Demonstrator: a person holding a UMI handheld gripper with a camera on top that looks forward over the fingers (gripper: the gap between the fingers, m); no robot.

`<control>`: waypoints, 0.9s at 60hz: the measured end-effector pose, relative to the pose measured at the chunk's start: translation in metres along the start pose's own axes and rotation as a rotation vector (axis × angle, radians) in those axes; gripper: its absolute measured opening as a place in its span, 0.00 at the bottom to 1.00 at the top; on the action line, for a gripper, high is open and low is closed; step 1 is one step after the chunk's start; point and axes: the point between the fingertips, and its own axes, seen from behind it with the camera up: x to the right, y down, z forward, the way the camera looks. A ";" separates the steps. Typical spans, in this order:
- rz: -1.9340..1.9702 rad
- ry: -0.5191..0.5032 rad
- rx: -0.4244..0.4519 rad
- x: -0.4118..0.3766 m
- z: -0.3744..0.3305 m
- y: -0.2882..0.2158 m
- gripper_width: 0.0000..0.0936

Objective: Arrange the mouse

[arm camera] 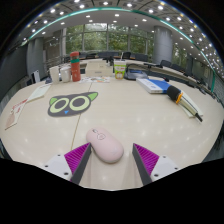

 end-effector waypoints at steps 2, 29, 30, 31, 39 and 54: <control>-0.002 0.002 -0.001 0.000 0.004 -0.003 0.90; -0.028 -0.026 0.013 -0.008 0.039 -0.030 0.52; -0.030 -0.027 0.012 -0.010 0.040 -0.030 0.51; -0.033 -0.027 0.010 -0.010 0.040 -0.030 0.50; -0.055 -0.010 -0.012 -0.010 0.039 -0.030 0.41; -0.020 0.030 0.019 -0.011 0.014 -0.058 0.37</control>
